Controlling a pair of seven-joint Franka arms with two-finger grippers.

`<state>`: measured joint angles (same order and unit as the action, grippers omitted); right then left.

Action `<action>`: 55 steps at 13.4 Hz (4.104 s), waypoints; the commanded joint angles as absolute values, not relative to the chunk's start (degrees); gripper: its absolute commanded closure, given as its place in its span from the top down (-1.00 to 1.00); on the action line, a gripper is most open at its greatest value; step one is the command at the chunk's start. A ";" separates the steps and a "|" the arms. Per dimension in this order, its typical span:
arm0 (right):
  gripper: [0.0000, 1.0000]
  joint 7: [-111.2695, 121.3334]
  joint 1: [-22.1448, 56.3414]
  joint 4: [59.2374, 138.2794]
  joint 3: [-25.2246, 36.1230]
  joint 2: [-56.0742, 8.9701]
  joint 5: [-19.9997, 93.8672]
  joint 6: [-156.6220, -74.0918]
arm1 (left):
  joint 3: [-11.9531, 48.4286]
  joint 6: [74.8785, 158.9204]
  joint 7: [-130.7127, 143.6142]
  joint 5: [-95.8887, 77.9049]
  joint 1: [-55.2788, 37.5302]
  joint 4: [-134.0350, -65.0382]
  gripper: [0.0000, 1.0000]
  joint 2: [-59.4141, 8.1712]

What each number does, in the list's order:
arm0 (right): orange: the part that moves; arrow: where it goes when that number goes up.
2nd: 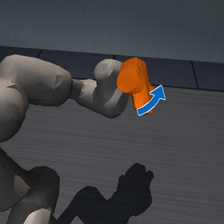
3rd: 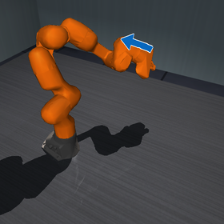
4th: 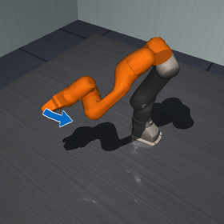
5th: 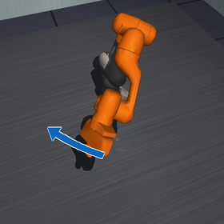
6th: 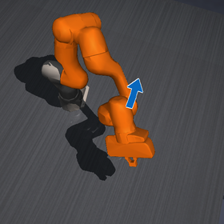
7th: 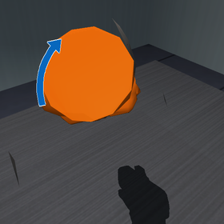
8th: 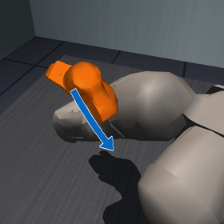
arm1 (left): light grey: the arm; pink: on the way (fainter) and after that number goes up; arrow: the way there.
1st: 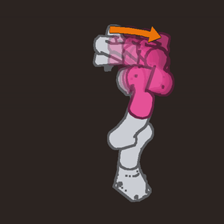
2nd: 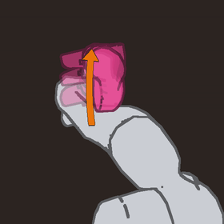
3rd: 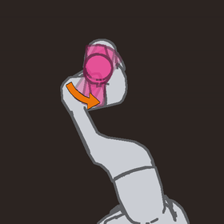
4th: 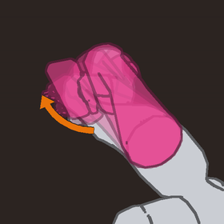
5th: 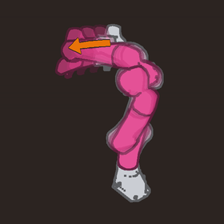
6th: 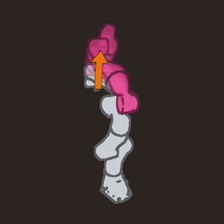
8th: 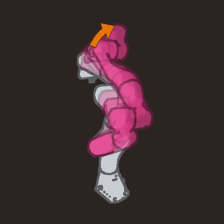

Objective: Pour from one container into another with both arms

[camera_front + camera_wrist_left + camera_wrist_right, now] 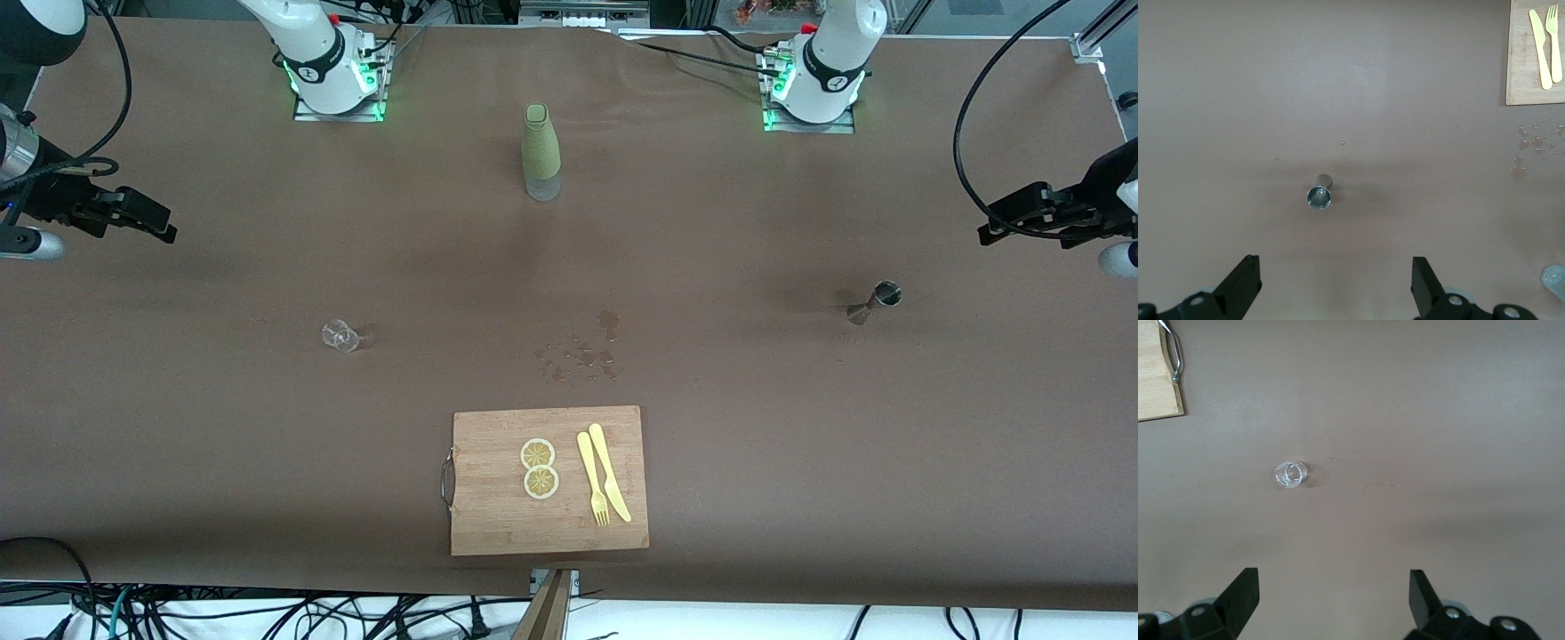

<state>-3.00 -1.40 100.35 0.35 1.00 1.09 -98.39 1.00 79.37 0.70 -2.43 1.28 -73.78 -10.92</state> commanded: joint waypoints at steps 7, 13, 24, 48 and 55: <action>1.00 -2.46 -1.58 100.11 0.70 1.14 1.93 -97.65 | 1.14 79.54 0.97 -0.62 1.58 -73.92 1.00 -11.07; 1.00 -2.37 -1.58 100.11 0.70 1.05 1.93 -97.65 | -1.04 77.44 0.44 -1.49 2.20 -74.35 1.00 -10.90; 1.00 21.22 -2.99 99.85 2.80 -4.03 10.70 -91.85 | -13.68 77.08 -48.35 -8.31 9.83 -79.36 1.00 -14.84; 1.00 140.78 -14.16 108.46 2.81 -40.95 69.32 -105.20 | -23.30 65.48 -151.70 -70.22 18.28 -89.47 1.00 -60.03; 1.00 148.89 -9.05 108.46 2.72 -45.79 77.87 -105.73 | -20.57 65.57 -157.40 -70.05 17.67 -89.30 1.00 -60.82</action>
<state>147.18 -9.22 107.91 2.77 -45.43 76.44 -105.53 -20.14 65.72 -151.44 -69.01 18.22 -90.26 -59.85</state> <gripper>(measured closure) 0.000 0.000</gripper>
